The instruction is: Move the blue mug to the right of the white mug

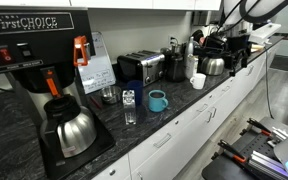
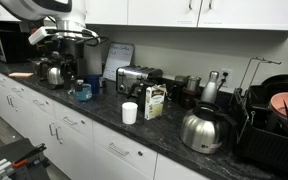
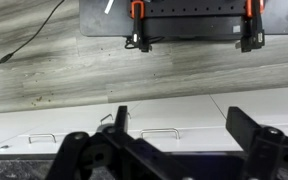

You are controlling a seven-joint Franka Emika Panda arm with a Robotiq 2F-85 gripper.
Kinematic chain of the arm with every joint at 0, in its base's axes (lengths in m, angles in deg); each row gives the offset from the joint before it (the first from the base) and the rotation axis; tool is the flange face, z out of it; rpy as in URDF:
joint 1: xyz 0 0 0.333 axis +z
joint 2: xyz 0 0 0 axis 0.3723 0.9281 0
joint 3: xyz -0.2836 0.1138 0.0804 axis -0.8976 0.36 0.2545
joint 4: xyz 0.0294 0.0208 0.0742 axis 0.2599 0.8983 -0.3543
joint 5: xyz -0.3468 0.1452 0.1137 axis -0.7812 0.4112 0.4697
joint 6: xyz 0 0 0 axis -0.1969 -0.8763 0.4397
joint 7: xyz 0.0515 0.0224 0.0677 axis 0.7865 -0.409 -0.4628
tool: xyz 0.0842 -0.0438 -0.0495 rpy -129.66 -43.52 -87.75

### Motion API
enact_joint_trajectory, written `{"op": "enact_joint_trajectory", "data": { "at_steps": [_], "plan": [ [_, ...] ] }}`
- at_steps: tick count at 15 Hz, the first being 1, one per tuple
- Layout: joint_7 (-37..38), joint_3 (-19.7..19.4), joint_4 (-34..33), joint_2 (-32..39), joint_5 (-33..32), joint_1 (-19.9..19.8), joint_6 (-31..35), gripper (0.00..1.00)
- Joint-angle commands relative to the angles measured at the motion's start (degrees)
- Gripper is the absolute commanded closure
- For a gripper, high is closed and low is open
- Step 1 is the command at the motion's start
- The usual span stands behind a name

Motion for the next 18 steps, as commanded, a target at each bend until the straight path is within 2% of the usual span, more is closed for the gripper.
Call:
{"op": "enact_joint_trajectory", "data": {
  "at_steps": [1, 4, 7, 8, 10, 15, 18],
  "plan": [
    [3.29, 2.58, -2.92, 4.3, 2.24, 2.72, 4.15, 0.0],
    [5.75, 4.57, -5.9, 9.13, 5.3, 5.22, 9.01, 0.0],
    [6.23, 4.89, -9.96, 15.16, 9.35, 6.58, 12.82, 0.0],
    [6.06, 5.27, -6.98, 11.16, 7.56, 6.43, 12.23, 0.0],
    [6.07, 5.26, -7.76, 12.88, 7.71, 6.51, 12.5, 0.0],
    [6.5, 5.43, -7.27, 11.7, 7.92, 6.57, 12.65, 0.0],
    [8.47, 5.28, -8.44, 12.87, 12.58, 7.44, 15.5, 0.0]
  ]
}}
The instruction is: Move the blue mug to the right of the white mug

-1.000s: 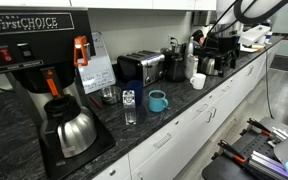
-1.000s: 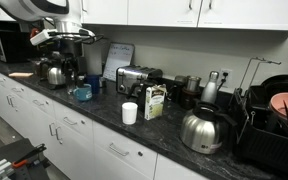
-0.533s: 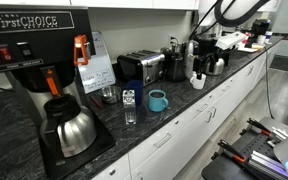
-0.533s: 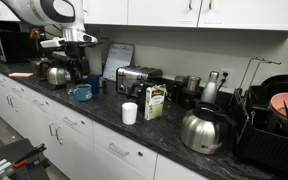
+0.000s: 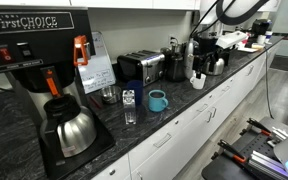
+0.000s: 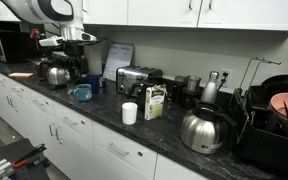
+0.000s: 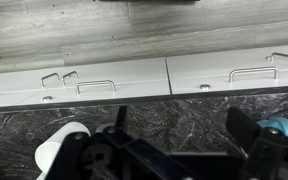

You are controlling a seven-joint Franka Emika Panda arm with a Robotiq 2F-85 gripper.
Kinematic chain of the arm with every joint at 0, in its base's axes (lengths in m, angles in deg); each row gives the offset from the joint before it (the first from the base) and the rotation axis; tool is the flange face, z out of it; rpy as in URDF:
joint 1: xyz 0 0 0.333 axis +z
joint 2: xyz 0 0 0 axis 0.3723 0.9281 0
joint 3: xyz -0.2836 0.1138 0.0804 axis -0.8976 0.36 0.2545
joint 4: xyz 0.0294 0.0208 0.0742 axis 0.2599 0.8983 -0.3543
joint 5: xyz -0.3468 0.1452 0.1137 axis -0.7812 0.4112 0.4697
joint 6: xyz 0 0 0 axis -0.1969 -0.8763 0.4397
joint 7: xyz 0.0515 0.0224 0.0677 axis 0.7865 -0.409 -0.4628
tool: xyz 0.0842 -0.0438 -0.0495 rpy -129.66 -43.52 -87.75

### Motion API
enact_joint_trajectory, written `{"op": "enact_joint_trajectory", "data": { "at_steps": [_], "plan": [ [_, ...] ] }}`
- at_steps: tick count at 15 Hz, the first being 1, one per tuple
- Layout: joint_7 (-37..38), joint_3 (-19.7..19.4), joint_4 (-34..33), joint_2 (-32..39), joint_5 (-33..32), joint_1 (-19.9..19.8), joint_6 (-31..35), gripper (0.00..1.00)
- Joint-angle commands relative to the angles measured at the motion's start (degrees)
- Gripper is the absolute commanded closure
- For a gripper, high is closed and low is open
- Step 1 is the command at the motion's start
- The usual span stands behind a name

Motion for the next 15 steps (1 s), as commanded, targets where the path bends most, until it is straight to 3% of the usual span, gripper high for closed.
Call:
{"op": "enact_joint_trajectory", "data": {
  "at_steps": [1, 5, 8, 15],
  "plan": [
    [2.67, -0.08, -1.64, 1.81, 5.6, 0.99, 3.89, 0.0],
    [6.17, 1.17, -4.31, 6.27, 10.75, 2.23, 10.9, 0.0],
    [9.93, 3.24, -6.51, 10.11, 10.94, 2.99, 15.19, 0.0],
    [11.69, 4.23, -7.3, 12.25, 9.78, 3.73, 15.67, 0.0]
  ]
}}
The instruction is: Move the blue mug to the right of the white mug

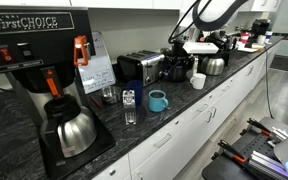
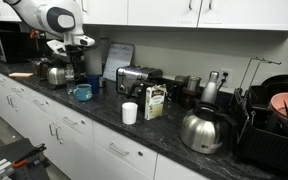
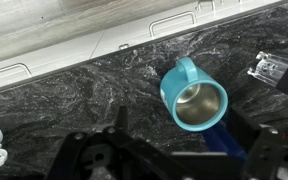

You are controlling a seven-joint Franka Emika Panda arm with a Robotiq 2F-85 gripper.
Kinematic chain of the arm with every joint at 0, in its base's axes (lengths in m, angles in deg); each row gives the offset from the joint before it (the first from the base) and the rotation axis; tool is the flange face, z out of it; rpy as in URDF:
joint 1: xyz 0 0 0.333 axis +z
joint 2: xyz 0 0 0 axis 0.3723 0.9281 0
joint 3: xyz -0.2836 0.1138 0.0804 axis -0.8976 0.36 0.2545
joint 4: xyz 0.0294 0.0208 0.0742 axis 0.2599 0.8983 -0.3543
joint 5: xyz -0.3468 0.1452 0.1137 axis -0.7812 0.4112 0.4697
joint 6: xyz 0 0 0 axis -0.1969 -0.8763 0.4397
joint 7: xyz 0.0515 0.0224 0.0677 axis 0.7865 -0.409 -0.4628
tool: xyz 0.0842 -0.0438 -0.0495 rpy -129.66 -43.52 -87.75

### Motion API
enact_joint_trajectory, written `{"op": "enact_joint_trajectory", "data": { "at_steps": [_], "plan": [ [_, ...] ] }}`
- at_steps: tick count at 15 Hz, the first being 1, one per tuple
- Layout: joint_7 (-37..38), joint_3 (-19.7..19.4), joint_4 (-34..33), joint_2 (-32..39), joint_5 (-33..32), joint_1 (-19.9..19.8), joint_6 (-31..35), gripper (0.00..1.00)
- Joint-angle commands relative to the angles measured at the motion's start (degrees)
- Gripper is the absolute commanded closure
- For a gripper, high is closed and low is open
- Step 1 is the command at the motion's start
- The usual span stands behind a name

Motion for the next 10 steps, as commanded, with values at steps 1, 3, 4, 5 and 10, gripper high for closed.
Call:
{"op": "enact_joint_trajectory", "data": {
  "at_steps": [1, 3, 4, 5, 10],
  "plan": [
    [0.0, -0.22, -0.07, -0.02, -0.04, 0.17, -0.1, 0.0],
    [0.0, -0.22, -0.08, -0.02, -0.04, 0.17, -0.1, 0.0],
    [0.0, -0.22, -0.08, -0.02, -0.04, 0.17, -0.1, 0.0],
    [0.0, -0.22, -0.08, -0.02, -0.04, 0.17, -0.1, 0.0],
    [3.26, 0.83, -0.72, 3.49, -3.26, -0.23, 6.09, 0.0]
  ]
}}
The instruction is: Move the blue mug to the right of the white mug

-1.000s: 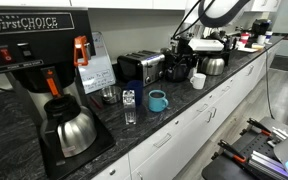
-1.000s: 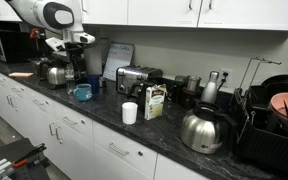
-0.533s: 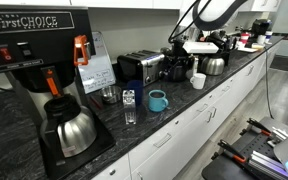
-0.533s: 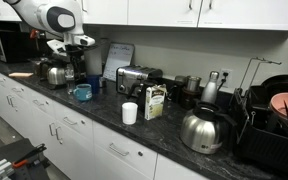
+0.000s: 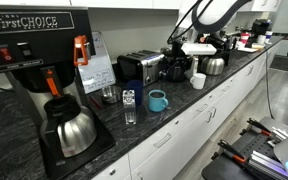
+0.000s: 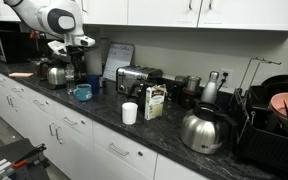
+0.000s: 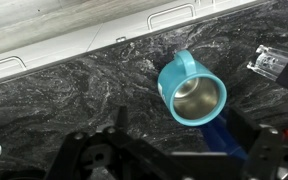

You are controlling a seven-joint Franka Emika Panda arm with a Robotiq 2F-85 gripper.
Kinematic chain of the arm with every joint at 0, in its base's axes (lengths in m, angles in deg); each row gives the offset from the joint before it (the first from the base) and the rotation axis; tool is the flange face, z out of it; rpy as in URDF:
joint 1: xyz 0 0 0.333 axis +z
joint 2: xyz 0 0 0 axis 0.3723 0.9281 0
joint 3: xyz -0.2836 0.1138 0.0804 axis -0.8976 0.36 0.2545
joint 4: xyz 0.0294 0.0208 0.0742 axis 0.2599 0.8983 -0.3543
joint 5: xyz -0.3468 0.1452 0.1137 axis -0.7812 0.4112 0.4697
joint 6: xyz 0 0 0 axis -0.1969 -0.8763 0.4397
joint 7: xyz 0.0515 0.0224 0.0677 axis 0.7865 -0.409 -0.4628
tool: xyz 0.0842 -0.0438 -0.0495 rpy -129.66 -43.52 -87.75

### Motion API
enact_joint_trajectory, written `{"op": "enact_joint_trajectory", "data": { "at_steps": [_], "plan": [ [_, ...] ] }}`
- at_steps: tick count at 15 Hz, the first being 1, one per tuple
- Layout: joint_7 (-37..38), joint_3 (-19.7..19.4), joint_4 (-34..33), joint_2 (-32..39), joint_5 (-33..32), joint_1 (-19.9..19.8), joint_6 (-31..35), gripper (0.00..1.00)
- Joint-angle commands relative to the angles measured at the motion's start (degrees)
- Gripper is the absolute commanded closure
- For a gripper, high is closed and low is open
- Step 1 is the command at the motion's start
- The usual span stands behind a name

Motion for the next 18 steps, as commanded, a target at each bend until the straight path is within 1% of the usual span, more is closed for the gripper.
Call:
{"op": "enact_joint_trajectory", "data": {
  "at_steps": [1, 4, 7, 11, 14, 15, 16, 17, 18],
  "plan": [
    [4.0, 0.75, -0.79, 3.51, -3.32, -0.37, 4.86, 0.0],
    [8.91, 0.67, -1.35, 7.21, -7.03, -0.28, 7.71, 0.0],
    [13.27, -0.06, -2.12, 10.75, -10.01, 0.49, 8.82, 0.0],
    [16.44, -0.91, -4.32, 14.75, -11.45, 1.9, 8.66, 0.0],
    [20.76, -2.12, -5.6, 16.31, -15.04, 3.2, 7.86, 0.0],
    [21.86, -2.48, -5.88, 16.8, -15.81, 3.56, 7.75, 0.07],
    [23.11, -2.81, -6.18, 17.28, -16.56, 3.91, 7.81, 0.2],
    [24.4, -3.16, -6.45, 17.63, -17.48, 4.27, 7.77, 0.31],
    [25.47, -3.46, -6.69, 17.9, -18.3, 4.62, 7.72, 0.32]
  ]
}}
